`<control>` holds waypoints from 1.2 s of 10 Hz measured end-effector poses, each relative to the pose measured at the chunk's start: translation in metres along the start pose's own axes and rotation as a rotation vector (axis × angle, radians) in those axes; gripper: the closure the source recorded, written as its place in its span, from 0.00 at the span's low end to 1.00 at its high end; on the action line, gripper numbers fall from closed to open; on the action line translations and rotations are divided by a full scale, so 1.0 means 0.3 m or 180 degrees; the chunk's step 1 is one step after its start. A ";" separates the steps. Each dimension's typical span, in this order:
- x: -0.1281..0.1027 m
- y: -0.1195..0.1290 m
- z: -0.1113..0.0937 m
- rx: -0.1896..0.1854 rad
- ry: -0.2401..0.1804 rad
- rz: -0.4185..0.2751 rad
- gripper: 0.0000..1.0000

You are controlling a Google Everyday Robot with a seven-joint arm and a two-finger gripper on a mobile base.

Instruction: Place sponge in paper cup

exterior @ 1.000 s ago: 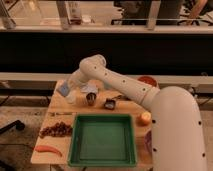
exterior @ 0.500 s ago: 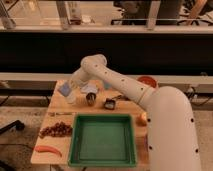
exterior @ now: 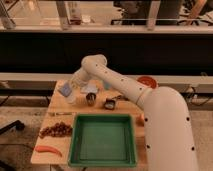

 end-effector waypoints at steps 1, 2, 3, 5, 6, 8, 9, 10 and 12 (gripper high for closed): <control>-0.005 -0.002 0.008 -0.0030 -0.0013 -0.0032 0.66; -0.008 -0.004 0.012 -0.0052 -0.0017 -0.0059 0.57; -0.010 -0.005 0.015 -0.0067 -0.0018 -0.0081 0.49; -0.012 -0.008 0.016 -0.0090 -0.0014 -0.0111 0.29; -0.014 -0.010 0.017 -0.0095 -0.0015 -0.0125 0.22; -0.017 -0.012 0.018 -0.0102 -0.0015 -0.0143 0.20; -0.018 -0.013 0.019 -0.0104 -0.0014 -0.0147 0.20; -0.019 -0.014 0.019 -0.0106 -0.0011 -0.0155 0.20; -0.022 -0.020 0.019 -0.0078 0.0017 -0.0160 0.20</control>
